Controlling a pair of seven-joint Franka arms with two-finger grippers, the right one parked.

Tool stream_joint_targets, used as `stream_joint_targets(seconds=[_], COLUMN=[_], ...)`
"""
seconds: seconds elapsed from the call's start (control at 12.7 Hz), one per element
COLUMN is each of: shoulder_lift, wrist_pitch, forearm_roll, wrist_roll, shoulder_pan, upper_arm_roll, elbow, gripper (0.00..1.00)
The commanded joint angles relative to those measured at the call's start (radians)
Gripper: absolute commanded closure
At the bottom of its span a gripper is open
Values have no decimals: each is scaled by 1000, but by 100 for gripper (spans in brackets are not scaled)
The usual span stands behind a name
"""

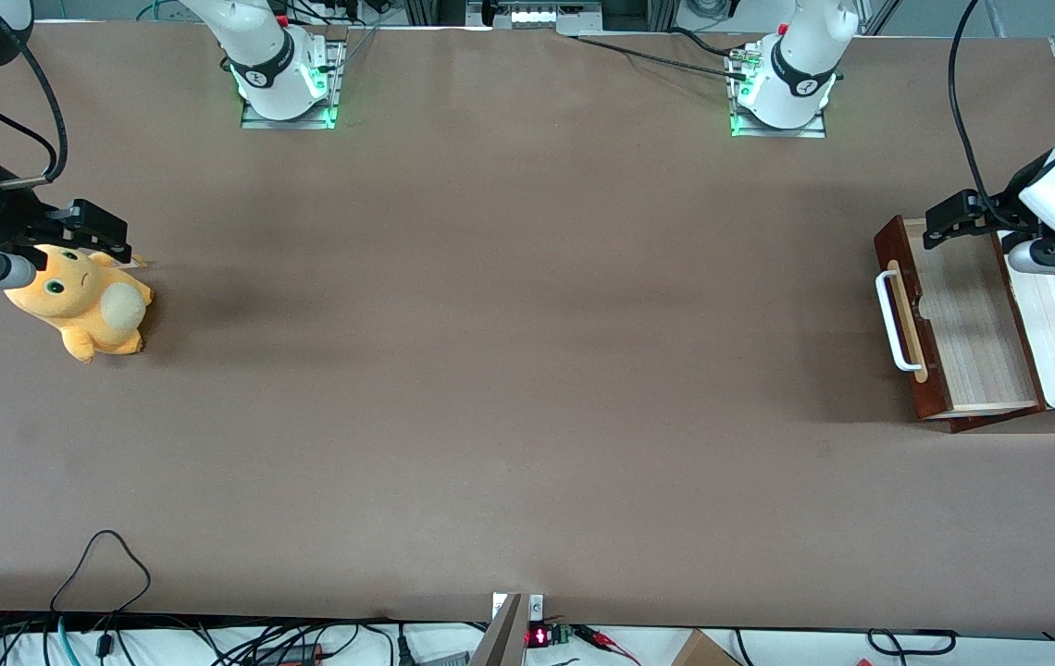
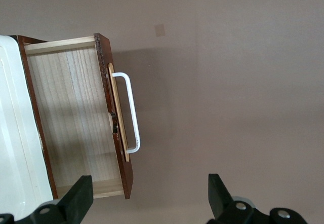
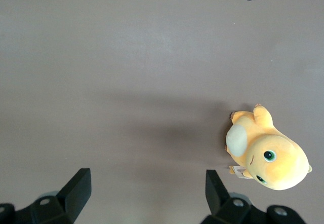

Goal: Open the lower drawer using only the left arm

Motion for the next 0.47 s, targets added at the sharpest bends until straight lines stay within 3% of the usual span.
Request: stream_joint_targets(seconds=[0.0,0.39], shoulder_lift=[-3,-3], wrist_pitch=[-22,-34], forearm_roll=[-14,-14], wrist_roll=[17,17], shoulder_pan=[0,0], upper_arm_roll=[-1,-4], elbow=[17,25], gripper=[0,0])
